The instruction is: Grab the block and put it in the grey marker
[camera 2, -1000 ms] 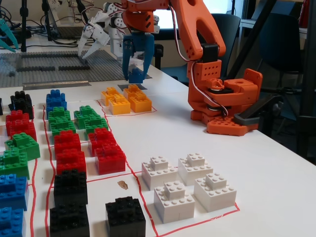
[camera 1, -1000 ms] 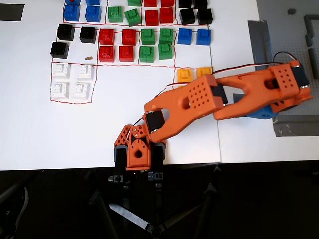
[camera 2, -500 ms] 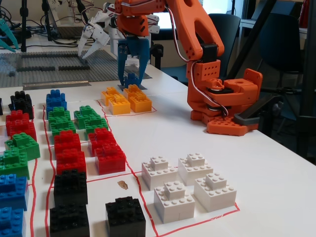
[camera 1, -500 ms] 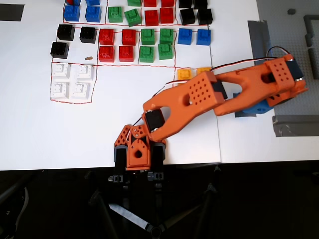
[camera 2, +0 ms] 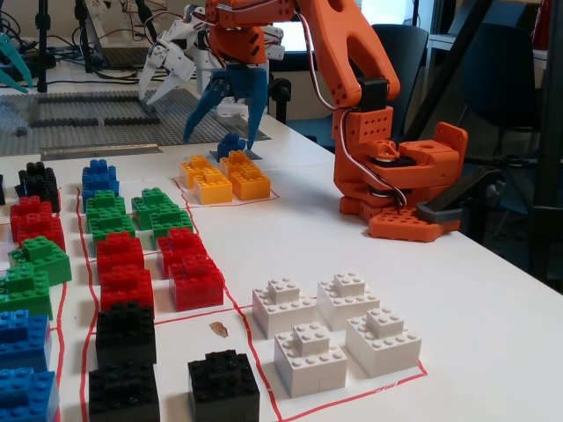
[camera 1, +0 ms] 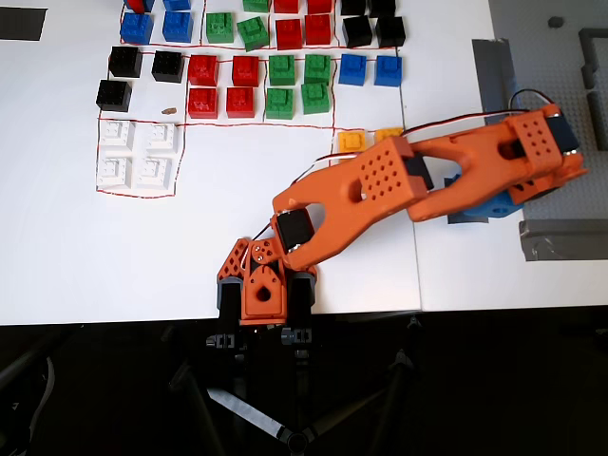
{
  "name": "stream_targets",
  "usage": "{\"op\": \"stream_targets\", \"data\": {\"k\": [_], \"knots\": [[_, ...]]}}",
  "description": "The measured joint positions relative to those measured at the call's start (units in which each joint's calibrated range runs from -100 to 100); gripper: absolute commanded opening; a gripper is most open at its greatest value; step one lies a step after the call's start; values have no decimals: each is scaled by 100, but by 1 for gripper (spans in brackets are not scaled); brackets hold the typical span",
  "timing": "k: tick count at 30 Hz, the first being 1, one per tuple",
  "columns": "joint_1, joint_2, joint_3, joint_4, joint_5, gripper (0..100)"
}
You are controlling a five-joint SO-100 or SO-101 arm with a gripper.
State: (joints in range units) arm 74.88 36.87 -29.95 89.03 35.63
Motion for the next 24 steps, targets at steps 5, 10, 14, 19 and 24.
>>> {"op": "stream_targets", "data": {"k": [5, 10, 14, 19, 24], "knots": [[35, 0, -117, 513, 0, 43], [18, -131, -899, 881, 107, 38], [0, -505, -1232, 889, 210, 23], [-97, -984, -1313, 897, 220, 12], [-814, -1019, -1043, 825, -254, 0]]}}
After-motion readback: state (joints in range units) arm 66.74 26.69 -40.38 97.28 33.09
